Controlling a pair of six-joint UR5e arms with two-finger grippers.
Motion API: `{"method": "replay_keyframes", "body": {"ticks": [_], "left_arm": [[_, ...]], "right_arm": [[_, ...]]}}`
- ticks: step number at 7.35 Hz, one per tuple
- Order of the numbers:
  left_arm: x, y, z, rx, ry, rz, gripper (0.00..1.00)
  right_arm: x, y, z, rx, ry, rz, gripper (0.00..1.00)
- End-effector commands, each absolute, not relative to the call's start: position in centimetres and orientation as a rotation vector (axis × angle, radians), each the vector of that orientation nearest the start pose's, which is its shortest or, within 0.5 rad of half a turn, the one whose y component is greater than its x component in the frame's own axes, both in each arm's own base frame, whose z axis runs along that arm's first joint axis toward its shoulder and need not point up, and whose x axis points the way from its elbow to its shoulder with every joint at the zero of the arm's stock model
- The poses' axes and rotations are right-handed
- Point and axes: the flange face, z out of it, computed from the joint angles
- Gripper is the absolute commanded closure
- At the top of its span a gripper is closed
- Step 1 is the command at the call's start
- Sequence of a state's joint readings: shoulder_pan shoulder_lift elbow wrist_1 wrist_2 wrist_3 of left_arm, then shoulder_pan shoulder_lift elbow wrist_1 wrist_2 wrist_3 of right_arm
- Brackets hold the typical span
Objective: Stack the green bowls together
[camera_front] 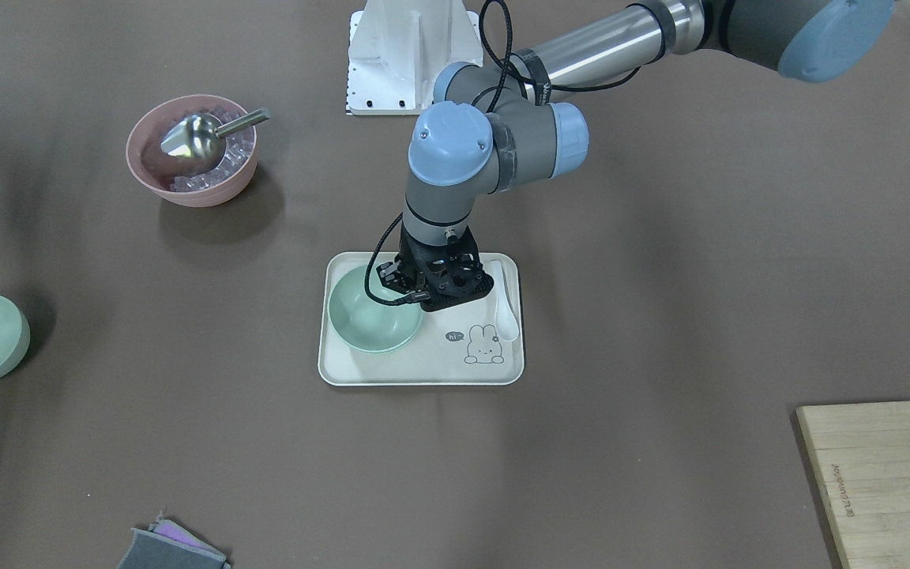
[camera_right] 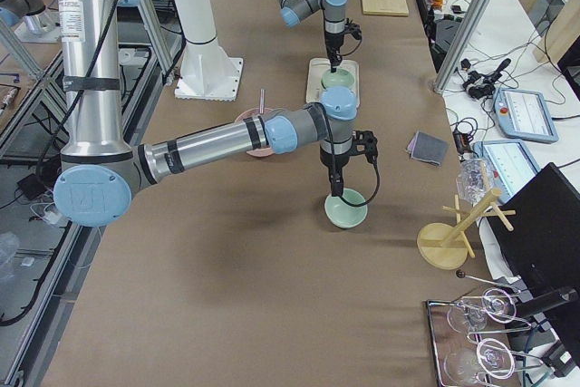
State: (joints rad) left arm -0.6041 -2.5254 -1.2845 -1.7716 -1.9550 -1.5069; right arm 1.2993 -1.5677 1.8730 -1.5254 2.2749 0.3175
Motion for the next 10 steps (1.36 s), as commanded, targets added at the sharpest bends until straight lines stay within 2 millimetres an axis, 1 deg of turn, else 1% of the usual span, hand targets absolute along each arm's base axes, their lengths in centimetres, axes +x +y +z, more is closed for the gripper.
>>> {"method": "replay_keyframes", "body": {"ticks": [1, 4, 5, 10], "left_arm": [[59.93, -52.31, 15.15, -0.064, 0.928, -0.327, 1.0], [59.99, -52.21, 14.93, -0.057, 0.943, -0.322, 1.0], [59.99, -52.21, 15.37, -0.059, 0.94, -0.324, 1.0], [60.09, -52.28, 15.52, -0.055, 0.95, -0.321, 1.0]], "right_arm": [[-6.65, -49.54, 50.66, 0.12, -0.764, -0.08, 0.0], [-6.65, -49.55, 50.74, 0.118, -0.764, -0.079, 0.0], [-6.64, -49.56, 50.74, 0.119, -0.762, -0.079, 0.0], [-6.64, -49.56, 50.74, 0.119, -0.762, -0.079, 0.0]]}}
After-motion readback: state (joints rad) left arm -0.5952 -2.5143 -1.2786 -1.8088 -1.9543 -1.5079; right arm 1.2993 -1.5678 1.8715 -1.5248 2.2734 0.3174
